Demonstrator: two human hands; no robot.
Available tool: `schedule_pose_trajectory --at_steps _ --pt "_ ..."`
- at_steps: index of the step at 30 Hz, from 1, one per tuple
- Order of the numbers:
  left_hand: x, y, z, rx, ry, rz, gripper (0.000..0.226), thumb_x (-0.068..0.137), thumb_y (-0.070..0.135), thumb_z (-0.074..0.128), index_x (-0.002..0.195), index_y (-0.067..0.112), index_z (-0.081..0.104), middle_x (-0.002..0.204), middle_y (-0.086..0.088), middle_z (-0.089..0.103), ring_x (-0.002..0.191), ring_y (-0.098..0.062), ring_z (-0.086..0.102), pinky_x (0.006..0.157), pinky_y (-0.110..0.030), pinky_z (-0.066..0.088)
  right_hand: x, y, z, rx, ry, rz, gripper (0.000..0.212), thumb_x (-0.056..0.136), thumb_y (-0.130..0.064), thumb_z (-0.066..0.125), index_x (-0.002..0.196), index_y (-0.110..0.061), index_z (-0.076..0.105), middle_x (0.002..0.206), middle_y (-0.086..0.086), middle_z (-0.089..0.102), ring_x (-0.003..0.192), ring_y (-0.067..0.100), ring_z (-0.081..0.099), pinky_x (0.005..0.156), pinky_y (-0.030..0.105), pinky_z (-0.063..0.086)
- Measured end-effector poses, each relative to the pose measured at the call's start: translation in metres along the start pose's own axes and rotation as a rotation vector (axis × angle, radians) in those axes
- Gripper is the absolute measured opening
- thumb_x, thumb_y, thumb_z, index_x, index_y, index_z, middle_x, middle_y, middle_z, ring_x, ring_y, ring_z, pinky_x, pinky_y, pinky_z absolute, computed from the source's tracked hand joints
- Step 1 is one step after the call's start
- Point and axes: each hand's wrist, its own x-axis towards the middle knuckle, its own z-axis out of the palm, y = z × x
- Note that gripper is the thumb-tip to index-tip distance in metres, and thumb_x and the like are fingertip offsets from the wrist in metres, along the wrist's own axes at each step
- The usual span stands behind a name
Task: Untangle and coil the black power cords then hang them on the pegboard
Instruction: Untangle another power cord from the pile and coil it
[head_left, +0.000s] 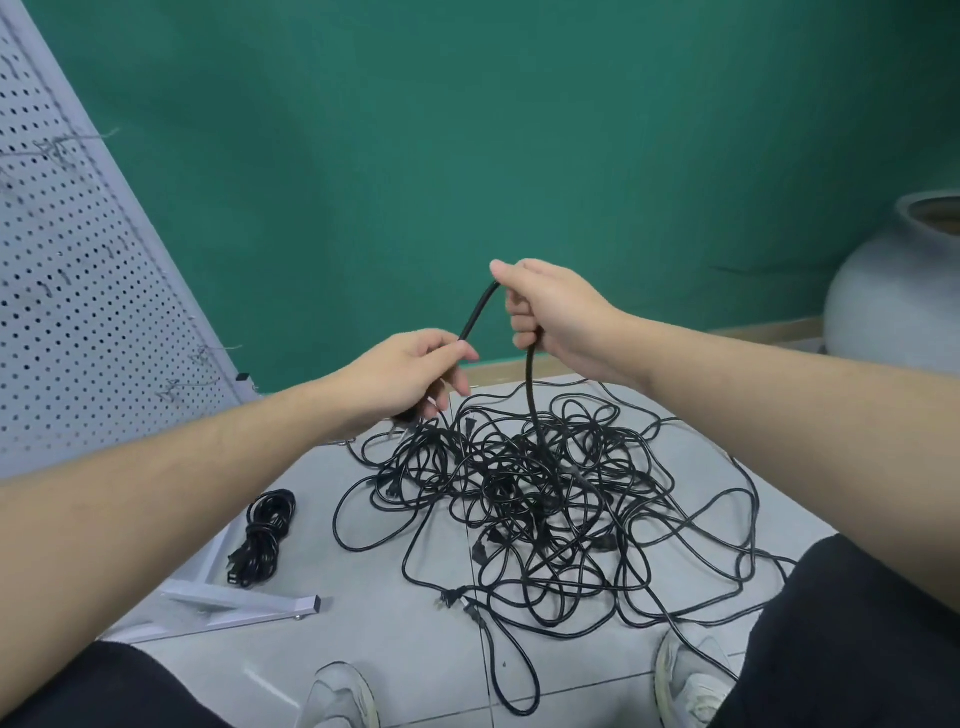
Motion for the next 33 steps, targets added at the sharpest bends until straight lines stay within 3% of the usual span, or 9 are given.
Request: schedule_pose_trajectory --at_steps 4,9,11,17,22,24,26,29,33 --pt "-0.002 -0.013 0.013 -0.094 -0.039 -0.051 0.032 0.110 0.033 0.041 0.086 0.015 0.054 0.101 -0.002 0.076 0.092 -0.016 0.067 0.077 -0.030 0.057 0.002 0.000 -0.007 0.100 0.047 0.072 0.030 0.102 -0.032 0.056 0.077 -0.020 0.045 0.067 -0.002 0.056 0.059 0.014 0.051 0.062 0.029 0.042" --pt "-0.002 -0.019 0.032 -0.089 -0.036 -0.066 0.029 0.107 0.046 0.043 0.105 0.025 0.063 0.124 0.011 0.071 0.111 -0.009 0.068 0.069 -0.014 0.053 0.001 0.012 -0.010 -0.305 0.041 0.174 0.034 0.104 -0.048 0.046 0.100 -0.018 0.061 0.091 0.007 0.072 0.080 0.023 0.069 0.084 0.040 0.058" --pt "0.003 -0.021 0.037 -0.207 -0.034 -0.056 0.024 0.106 0.041 0.047 0.109 0.025 0.065 0.128 0.006 0.070 0.114 -0.005 0.067 0.087 -0.019 0.056 0.003 0.016 -0.010 -0.191 0.023 0.200 0.032 0.106 -0.045 0.044 0.106 -0.020 0.063 0.094 0.006 0.075 0.087 0.023 0.072 0.092 0.042 0.057" --pt "0.011 -0.014 0.044 -0.438 -0.089 -0.027 0.011 0.109 0.026 0.046 0.100 0.021 0.049 0.117 -0.004 0.075 0.107 -0.020 0.073 0.101 -0.031 0.053 0.005 0.012 -0.004 0.221 0.008 0.192 0.032 0.110 -0.033 0.037 0.106 -0.014 0.062 0.103 0.011 0.078 0.103 0.027 0.074 0.096 0.042 0.056" --pt "0.009 -0.006 0.044 -0.562 -0.188 -0.016 0.015 0.107 0.014 0.048 0.111 0.022 0.060 0.083 0.000 0.063 0.069 -0.021 0.070 0.085 -0.044 0.061 0.003 0.006 -0.001 0.331 0.103 0.196 0.032 0.110 -0.031 0.039 0.098 -0.011 0.060 0.075 0.008 0.075 0.080 0.029 0.073 0.091 0.047 0.054" --pt "0.010 -0.005 0.044 -0.572 -0.207 -0.030 0.019 0.107 0.018 0.048 0.116 0.025 0.063 0.076 0.000 0.056 0.054 -0.013 0.051 0.058 -0.031 0.056 0.003 0.004 -0.003 0.340 0.124 0.199 0.032 0.110 -0.032 0.039 0.096 -0.011 0.060 0.070 0.006 0.073 0.078 0.028 0.072 0.085 0.043 0.054" --pt "0.010 -0.005 0.044 -0.590 -0.227 -0.066 0.021 0.107 0.022 0.049 0.120 0.028 0.065 0.070 0.002 0.051 0.051 -0.008 0.030 0.045 -0.019 0.036 0.003 0.004 -0.003 0.344 0.141 0.205 0.031 0.109 -0.033 0.039 0.096 -0.012 0.058 0.067 0.005 0.072 0.079 0.027 0.071 0.081 0.041 0.055" --pt "0.009 0.002 0.042 -0.521 -0.271 -0.125 0.027 0.106 0.039 0.046 0.125 0.031 0.064 0.065 0.005 0.039 0.054 -0.007 0.017 0.045 -0.017 0.018 0.005 0.006 -0.005 0.312 0.165 0.229 0.032 0.109 -0.036 0.038 0.089 -0.016 0.054 0.064 0.003 0.067 0.070 0.025 0.069 0.064 0.031 0.051" --pt "0.008 0.011 0.046 -0.454 -0.338 -0.247 0.051 0.104 0.061 0.034 0.120 0.027 0.068 0.066 0.006 0.028 0.053 -0.009 0.016 0.046 -0.020 0.017 0.006 0.012 -0.003 0.286 0.171 0.277 0.040 0.109 -0.039 0.036 0.074 -0.020 0.042 0.057 0.000 0.053 0.052 0.020 0.051 0.048 0.023 0.040"
